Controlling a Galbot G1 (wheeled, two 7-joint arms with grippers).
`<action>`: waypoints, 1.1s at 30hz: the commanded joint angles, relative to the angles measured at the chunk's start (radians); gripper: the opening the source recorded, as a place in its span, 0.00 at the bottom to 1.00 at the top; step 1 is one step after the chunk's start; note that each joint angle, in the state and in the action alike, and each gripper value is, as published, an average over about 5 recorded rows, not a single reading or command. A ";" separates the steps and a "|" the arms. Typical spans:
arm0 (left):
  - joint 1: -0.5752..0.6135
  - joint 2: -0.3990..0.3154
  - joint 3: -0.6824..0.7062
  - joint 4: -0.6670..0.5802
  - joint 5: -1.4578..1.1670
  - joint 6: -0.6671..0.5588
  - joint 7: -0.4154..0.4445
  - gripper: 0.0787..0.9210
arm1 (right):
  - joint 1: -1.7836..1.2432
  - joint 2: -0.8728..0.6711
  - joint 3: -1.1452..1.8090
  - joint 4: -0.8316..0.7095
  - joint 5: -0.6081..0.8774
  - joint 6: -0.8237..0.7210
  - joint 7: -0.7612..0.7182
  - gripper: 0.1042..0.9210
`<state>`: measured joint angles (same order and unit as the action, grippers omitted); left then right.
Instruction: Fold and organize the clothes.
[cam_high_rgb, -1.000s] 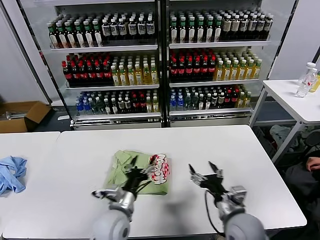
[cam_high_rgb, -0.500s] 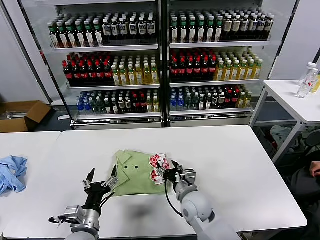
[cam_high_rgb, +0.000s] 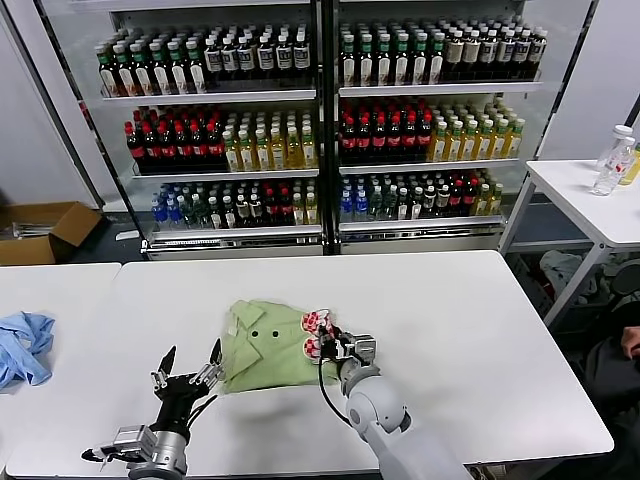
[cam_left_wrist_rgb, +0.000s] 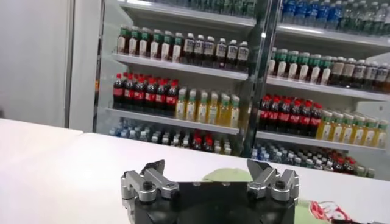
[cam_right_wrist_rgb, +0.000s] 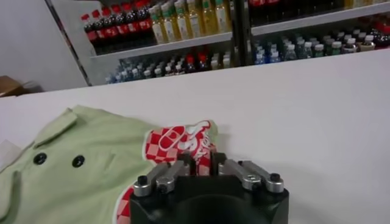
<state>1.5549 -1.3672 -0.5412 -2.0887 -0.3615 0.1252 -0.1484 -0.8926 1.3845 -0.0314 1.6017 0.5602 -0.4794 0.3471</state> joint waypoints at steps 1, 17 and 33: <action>0.025 0.007 -0.016 -0.013 -0.001 -0.012 0.000 0.88 | 0.021 -0.145 0.063 0.017 -0.055 0.015 -0.048 0.19; 0.042 0.005 0.015 -0.066 0.056 -0.014 0.031 0.88 | -0.322 -0.340 0.405 0.324 -0.236 0.273 -0.159 0.11; 0.121 -0.007 0.042 -0.177 0.076 -0.025 0.113 0.88 | -0.726 -0.262 0.600 0.621 -0.297 0.369 -0.183 0.70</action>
<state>1.6404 -1.3711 -0.5039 -2.2065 -0.2949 0.1007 -0.0744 -1.3407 1.1070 0.4253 2.0221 0.3119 -0.1945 0.1762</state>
